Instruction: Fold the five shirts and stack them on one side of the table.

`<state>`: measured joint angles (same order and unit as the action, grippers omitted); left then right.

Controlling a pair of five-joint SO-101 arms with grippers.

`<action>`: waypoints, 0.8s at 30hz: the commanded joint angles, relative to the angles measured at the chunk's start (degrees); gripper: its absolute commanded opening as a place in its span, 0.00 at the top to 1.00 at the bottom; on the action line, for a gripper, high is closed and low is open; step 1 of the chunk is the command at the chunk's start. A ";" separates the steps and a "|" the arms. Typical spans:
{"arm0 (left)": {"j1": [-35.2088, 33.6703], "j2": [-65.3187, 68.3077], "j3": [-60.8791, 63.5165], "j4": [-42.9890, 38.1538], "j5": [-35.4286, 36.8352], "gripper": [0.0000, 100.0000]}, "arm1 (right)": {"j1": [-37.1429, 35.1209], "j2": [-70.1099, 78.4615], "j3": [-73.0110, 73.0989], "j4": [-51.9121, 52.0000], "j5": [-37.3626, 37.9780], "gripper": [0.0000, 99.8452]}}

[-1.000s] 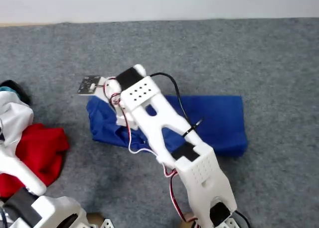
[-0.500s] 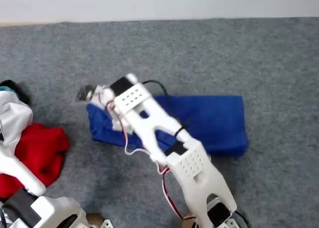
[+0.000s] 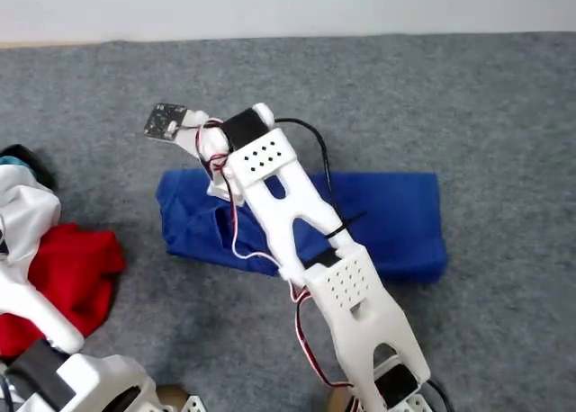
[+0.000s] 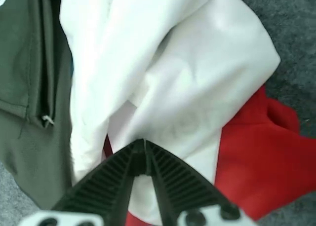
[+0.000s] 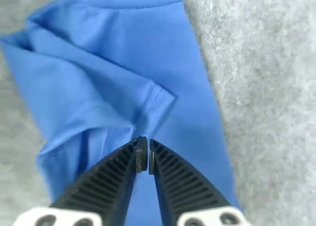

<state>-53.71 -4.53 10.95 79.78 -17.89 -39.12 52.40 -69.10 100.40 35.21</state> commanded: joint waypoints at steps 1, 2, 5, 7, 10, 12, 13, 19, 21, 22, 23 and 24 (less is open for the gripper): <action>0.44 -2.29 -0.31 -0.88 -0.44 0.99 | -2.68 -4.97 -3.96 2.59 -2.90 0.99; 0.44 -2.29 -0.31 -0.88 -0.44 0.99 | -3.65 -6.11 -3.60 2.51 -3.60 0.99; 0.44 -2.29 -0.31 -0.88 -0.44 0.99 | -7.69 -9.27 0.18 2.51 -3.96 0.99; 0.44 -2.29 -0.31 -0.88 -0.44 0.99 | -9.98 -10.68 4.66 2.51 -4.04 0.99; 0.44 -2.29 -0.31 -0.88 -0.44 0.99 | -11.38 -11.30 10.64 2.42 -7.56 0.99; 0.44 -2.29 -0.31 -0.70 -0.44 0.99 | -11.74 -10.68 13.45 2.42 -10.29 0.99; 0.44 -2.29 -0.31 -0.62 -0.44 0.99 | -12.00 -10.24 14.42 2.42 -11.08 0.99; 0.44 -2.29 -0.31 -0.53 -0.44 0.99 | -8.22 -4.09 15.30 0.92 -11.16 0.99; 0.44 -2.29 -0.31 -0.53 -0.44 0.99 | -5.93 -2.15 15.30 -0.13 -8.97 0.99; 0.53 -2.29 -0.31 -0.53 -0.44 0.99 | -4.70 -1.45 15.30 -1.01 -7.38 0.99; 0.53 -2.29 -0.31 -0.53 -0.44 0.99 | -3.30 -1.01 15.30 -2.24 -5.80 0.99; 0.53 -2.29 -0.31 -0.44 -0.44 0.99 | -2.07 -0.75 15.12 -3.56 -4.48 0.99</action>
<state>-53.71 -4.53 10.95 79.78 -17.89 -45.10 52.04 -53.45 99.60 27.38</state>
